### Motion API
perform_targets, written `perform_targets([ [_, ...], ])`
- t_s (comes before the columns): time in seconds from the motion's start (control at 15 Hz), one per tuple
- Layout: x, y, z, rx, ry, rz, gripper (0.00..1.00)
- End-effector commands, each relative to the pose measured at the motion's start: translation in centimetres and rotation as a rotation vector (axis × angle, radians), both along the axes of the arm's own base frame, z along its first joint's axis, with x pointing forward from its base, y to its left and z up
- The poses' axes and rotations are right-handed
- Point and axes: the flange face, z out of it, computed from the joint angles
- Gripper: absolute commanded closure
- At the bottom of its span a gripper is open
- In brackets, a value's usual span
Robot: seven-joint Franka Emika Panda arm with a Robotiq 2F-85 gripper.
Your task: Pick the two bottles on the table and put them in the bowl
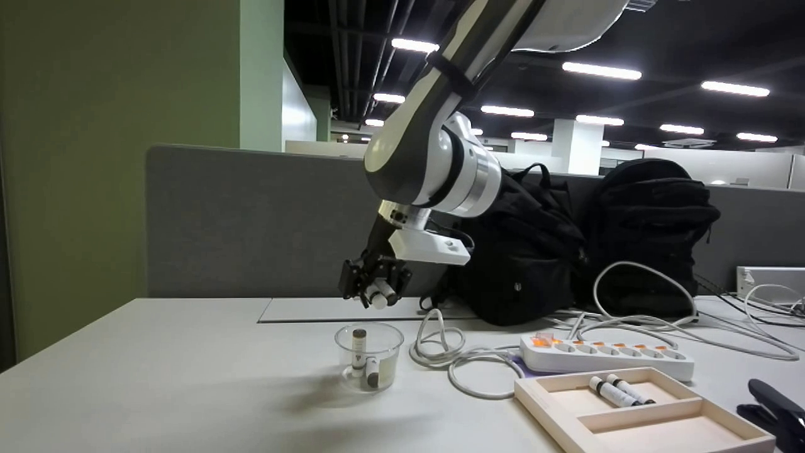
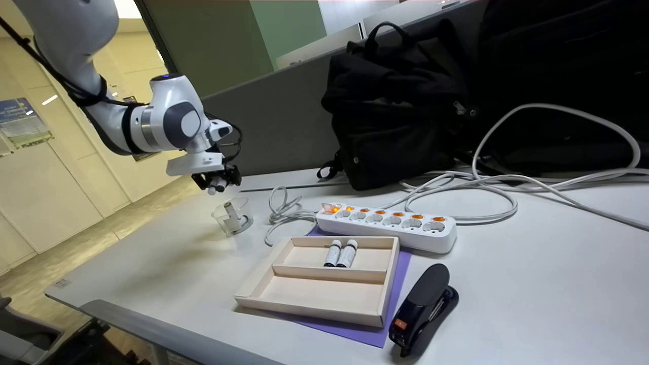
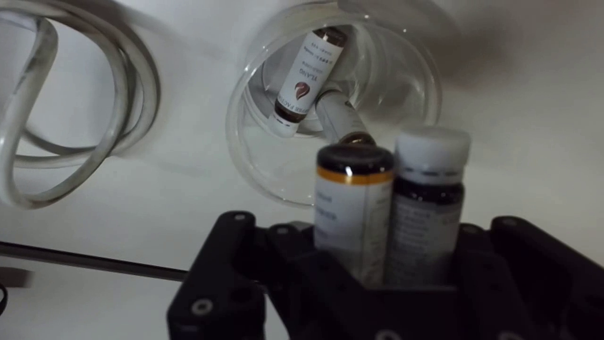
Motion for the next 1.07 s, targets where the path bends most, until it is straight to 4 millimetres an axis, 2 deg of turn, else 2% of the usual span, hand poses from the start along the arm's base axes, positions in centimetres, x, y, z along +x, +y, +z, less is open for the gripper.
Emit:
perform_targets([
  [0.0, 0.9, 0.2, -1.3, -0.007, -0.032, 0.01, 1.0],
  [0.4, 2.1, 0.1, -4.0, -0.016, -0.024, 0.014, 1.0],
  [0.47, 2.2, 0.1, -4.2, -0.016, -0.023, 0.013, 0.82],
  [1.0, 2.7, 0.9, -4.4, -0.014, -0.031, 0.018, 0.25],
])
